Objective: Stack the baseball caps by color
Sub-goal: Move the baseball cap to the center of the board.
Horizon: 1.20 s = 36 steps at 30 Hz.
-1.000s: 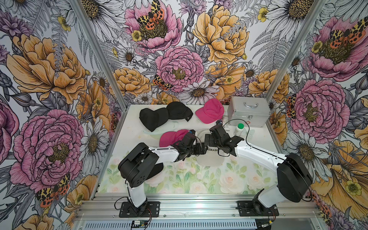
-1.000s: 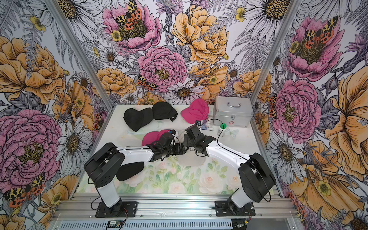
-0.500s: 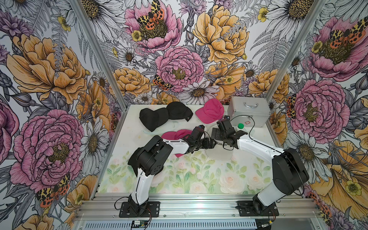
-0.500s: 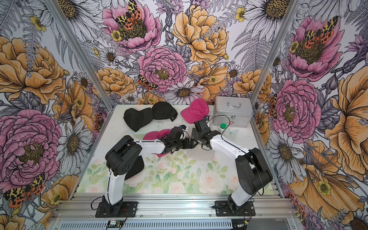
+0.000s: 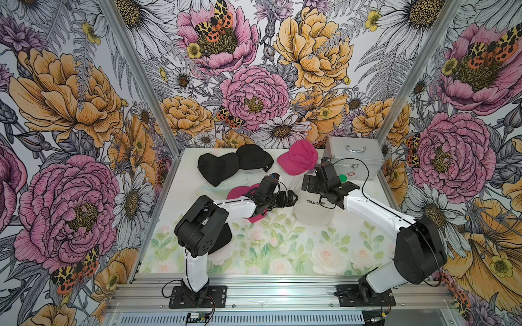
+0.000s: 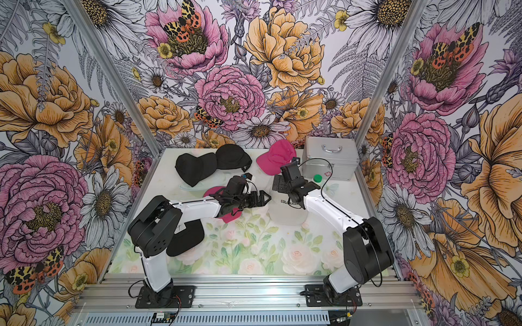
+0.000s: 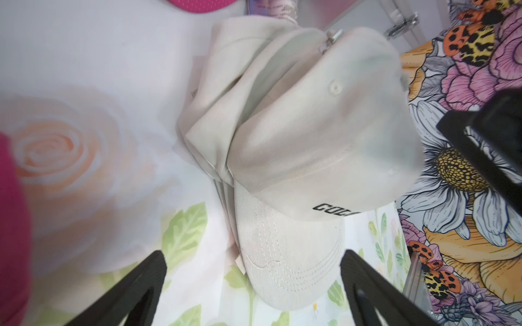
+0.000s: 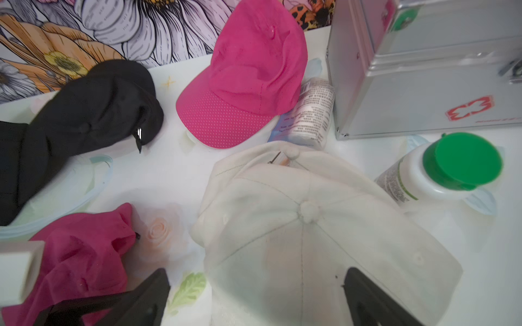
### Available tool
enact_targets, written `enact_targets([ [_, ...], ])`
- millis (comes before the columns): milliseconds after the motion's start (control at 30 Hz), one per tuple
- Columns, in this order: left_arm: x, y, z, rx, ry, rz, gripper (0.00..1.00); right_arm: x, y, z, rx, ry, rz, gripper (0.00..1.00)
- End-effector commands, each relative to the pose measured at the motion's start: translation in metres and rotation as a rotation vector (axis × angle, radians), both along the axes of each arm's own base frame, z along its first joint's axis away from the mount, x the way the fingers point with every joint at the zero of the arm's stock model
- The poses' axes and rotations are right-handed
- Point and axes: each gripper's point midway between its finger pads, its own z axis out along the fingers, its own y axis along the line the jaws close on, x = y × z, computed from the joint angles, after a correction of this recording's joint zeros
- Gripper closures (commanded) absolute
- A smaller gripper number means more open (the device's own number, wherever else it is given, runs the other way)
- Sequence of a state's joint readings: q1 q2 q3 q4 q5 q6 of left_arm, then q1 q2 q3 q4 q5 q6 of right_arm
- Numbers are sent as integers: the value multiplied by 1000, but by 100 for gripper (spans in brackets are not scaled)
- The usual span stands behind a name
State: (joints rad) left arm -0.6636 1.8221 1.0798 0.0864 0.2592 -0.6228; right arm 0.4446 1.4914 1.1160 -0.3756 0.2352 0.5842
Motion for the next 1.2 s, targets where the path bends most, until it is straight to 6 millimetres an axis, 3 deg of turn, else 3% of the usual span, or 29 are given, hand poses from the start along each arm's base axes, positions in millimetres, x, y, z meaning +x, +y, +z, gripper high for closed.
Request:
enact_targets([
  [0, -4, 12, 37, -28, -70, 35, 1, -4, 1, 33, 64, -78, -19, 1],
  [100, -9, 36, 47, -6, -94, 98, 1, -9, 12, 39, 111, -103, 41, 1],
  [167, -7, 63, 49, 28, -100, 164, 1, -13, 29, 43, 179, -113, 105, 1],
  [333, -4, 146, 38, 167, -89, 383, 1, -25, 80, 55, 322, -145, 244, 1],
  [433, -13, 176, 35, 155, -68, 467, 1, -30, 114, 56, 362, -180, 306, 0],
  [600, -54, 180, 25, 133, 42, 462, 1, -29, 157, 37, 395, -166, 349, 1],
  [667, -72, 175, 14, 116, 85, 447, 1, -29, 180, 32, 331, -153, 389, 1],
  [767, -91, 177, -7, 117, 140, 468, 1, -21, 196, 11, 316, -97, 343, 1],
  [967, -120, 163, -32, 8, 223, 465, 1, -2, 210, -23, 308, -53, 255, 1],
  [1167, -130, 170, -50, 18, 255, 455, 1, 8, 202, -48, 267, -39, 177, 1],
])
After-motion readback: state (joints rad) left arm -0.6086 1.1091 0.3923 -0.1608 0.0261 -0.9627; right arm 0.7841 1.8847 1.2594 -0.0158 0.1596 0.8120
